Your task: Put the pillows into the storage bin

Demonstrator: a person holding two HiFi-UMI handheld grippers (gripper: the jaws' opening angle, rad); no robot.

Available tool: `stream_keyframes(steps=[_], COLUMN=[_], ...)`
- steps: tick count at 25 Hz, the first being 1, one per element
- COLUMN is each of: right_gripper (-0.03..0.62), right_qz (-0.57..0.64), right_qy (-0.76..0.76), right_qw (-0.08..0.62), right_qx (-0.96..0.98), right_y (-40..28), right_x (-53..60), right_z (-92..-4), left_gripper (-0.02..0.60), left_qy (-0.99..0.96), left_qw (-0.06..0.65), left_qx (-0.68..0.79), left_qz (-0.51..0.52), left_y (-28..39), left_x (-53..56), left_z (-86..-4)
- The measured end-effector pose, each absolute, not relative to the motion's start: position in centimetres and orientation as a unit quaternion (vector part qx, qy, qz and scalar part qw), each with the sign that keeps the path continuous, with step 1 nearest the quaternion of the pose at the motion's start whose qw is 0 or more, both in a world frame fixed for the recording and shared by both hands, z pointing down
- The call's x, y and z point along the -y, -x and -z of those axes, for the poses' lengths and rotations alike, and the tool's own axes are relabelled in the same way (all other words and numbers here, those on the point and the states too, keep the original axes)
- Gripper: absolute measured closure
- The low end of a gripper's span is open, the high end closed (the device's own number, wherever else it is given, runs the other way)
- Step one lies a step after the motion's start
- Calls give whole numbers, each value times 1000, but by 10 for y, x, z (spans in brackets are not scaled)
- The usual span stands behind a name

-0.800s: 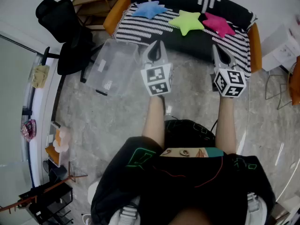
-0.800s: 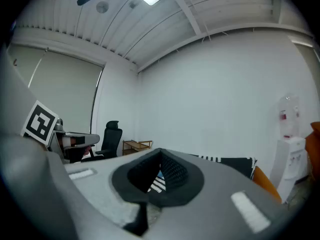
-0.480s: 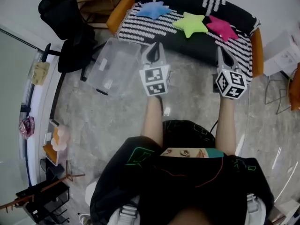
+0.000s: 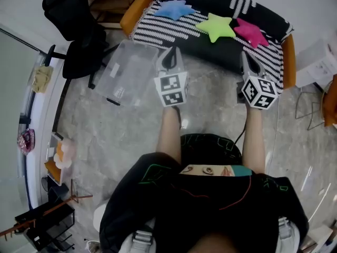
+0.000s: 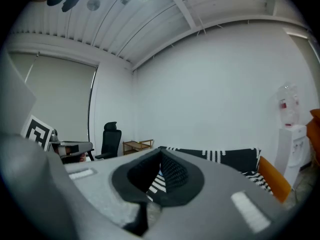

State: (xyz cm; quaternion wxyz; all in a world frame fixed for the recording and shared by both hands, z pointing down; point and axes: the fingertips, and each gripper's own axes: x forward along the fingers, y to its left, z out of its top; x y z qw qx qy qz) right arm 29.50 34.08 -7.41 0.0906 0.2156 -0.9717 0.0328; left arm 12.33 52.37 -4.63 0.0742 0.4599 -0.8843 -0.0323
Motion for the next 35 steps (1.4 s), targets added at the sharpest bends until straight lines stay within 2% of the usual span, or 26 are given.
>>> stream_keyframes(steps=[13, 20, 24, 35], right_gripper=[591, 591, 591, 591], right_qz=[-107, -126, -136, -158], right_qy=[-157, -92, -80, -107], right_qw=[76, 79, 104, 125], right_qx=[979, 985, 982, 974], right_y=[-241, -157, -109, -13], right_x=[-316, -292, -272, -151], right_z=[61, 43, 25, 7], left_gripper=[572, 572, 571, 571], left_qy=[-458, -433, -428, -433], left_qw=[90, 108, 128, 151], left_qx=[883, 894, 894, 889], left_qz=[54, 41, 31, 9], left_y=[-95, -38, -5, 96], left_x=[-502, -473, -446, -340], left_z=[32, 10, -3, -11])
